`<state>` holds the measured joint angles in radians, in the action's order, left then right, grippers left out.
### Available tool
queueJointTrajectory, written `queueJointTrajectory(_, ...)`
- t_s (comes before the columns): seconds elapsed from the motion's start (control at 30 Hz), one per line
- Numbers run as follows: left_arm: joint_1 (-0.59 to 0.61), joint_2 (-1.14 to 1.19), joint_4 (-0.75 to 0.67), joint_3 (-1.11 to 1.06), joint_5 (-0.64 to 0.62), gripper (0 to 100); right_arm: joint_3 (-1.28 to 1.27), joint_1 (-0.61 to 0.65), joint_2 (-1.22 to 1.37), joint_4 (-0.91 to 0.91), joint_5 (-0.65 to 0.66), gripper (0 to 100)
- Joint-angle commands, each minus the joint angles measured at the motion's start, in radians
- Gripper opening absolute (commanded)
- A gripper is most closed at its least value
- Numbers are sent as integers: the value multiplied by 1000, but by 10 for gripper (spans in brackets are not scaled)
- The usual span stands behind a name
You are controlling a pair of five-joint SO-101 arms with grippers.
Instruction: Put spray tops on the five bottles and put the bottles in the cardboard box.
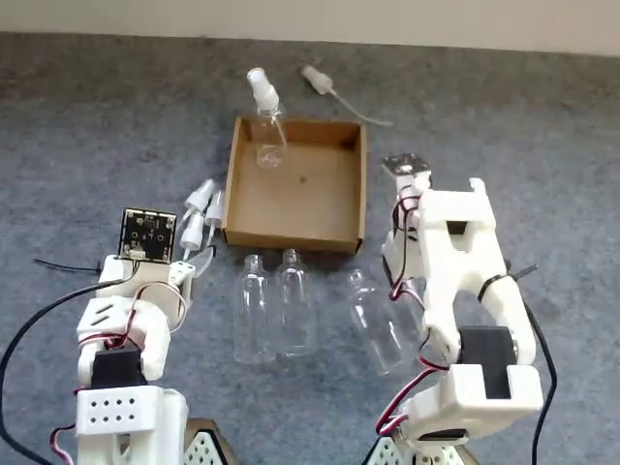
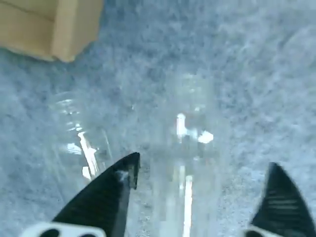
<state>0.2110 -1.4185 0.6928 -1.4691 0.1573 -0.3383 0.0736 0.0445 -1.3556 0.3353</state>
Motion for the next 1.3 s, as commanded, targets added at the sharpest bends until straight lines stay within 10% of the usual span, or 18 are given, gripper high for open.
queueJointTrajectory(0.0,8,-13,-21,-5,6,308,74,-1,-50,22,9,373)
queueJointTrajectory(0.27,8,-13,-21,-7,6,308,332,35,-44,30,5,373)
queueJointTrajectory(0.53,8,-13,-21,-10,6,308,417,125,79,664,3,372)
queueJointTrajectory(0.83,8,-15,-21,-21,6,308,849,203,576,823,-91,372)
queueJointTrajectory(1.03,8,-15,-25,-31,6,308,1300,119,693,410,-247,352)
queueJointTrajectory(1.27,8,-15,-55,-38,3,308,1725,114,700,-194,-152,100)
